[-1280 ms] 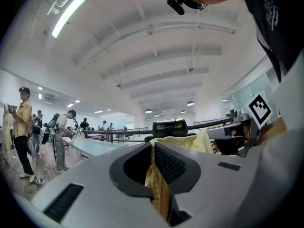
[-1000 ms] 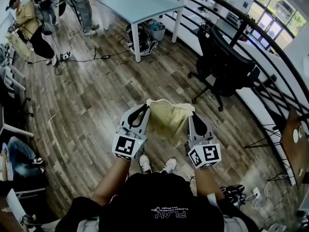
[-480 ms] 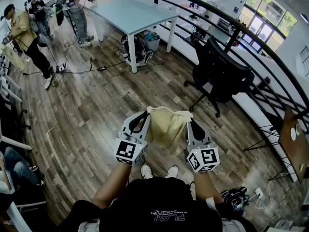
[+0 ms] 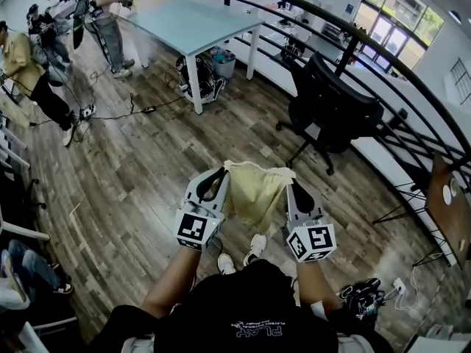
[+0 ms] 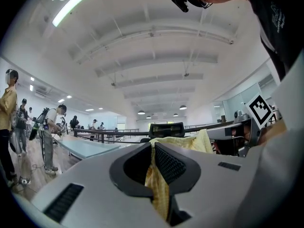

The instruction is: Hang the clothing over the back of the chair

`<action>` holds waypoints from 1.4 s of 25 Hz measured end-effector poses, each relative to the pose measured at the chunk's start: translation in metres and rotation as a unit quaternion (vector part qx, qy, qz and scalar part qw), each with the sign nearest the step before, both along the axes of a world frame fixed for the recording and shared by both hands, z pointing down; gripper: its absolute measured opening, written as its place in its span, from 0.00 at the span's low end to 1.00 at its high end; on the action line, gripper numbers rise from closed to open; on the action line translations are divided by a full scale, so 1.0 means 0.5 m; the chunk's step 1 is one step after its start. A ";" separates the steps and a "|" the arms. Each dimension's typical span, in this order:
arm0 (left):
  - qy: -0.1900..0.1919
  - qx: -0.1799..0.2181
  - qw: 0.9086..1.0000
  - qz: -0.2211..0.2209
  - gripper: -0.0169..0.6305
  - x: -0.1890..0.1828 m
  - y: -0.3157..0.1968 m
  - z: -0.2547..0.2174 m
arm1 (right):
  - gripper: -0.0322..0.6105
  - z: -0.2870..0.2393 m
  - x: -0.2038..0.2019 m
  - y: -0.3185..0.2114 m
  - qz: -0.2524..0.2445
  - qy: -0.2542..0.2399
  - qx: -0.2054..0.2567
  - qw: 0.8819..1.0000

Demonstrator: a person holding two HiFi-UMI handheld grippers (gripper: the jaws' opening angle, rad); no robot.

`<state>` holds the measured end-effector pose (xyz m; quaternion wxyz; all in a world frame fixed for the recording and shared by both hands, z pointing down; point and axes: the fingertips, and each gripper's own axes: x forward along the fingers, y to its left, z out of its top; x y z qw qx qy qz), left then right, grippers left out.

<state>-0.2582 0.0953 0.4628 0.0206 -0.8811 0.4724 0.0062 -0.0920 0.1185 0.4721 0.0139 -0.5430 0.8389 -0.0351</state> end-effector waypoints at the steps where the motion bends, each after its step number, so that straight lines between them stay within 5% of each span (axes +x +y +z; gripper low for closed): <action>1: 0.000 0.000 1.000 0.002 0.08 0.006 -0.008 0.001 | 0.10 -0.001 0.005 -0.007 0.001 -0.001 0.001 1.000; 35: -0.026 0.031 0.999 0.021 0.08 0.292 -0.318 -0.072 | 0.10 -0.091 0.277 -0.281 0.008 -0.046 0.047 0.998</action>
